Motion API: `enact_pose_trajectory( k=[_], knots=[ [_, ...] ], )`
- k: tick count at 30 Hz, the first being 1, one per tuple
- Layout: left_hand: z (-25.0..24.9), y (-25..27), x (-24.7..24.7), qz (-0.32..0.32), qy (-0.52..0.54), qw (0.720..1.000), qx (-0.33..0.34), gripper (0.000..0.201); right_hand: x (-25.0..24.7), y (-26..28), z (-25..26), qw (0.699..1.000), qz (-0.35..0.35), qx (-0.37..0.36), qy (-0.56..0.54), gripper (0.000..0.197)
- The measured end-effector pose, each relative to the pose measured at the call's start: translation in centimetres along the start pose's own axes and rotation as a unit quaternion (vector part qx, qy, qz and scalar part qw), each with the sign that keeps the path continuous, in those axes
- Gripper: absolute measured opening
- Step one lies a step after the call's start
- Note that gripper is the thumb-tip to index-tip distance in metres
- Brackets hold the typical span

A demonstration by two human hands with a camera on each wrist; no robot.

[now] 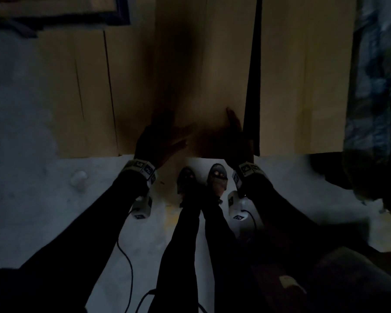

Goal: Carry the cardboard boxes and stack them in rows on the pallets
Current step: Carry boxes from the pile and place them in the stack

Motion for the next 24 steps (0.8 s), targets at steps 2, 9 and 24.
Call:
enact_pose_trajectory(
  k=[2,9,24],
  knots=[
    [-0.7,1.0,-1.3,-0.03,0.049,0.996,-0.072,0.089,-1.5,1.3,1.9,0.998,-0.047,-0.009,-0.026,0.073],
    [-1.9,4.8,-6.7,-0.081,0.008,0.991,-0.107,0.111,-7.9,6.0,7.4,0.993,-0.116,0.006,0.014,0.098],
    [-9.2,25.3,-24.7,-0.223,-0.08,0.971,0.014,0.108,-19.5,31.5,16.8,0.966,-0.241,-0.092,-0.031,0.1]
  ],
)
Point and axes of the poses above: each hand's wrist, its own y-axis away from the middle knuckle, its own x-axis out of the palm, z = x × y, the point moved 1 cm from there along -y, towards the middle knuckle, and after that the axes turned 3 degrees about -y, right-handed, at the moved point
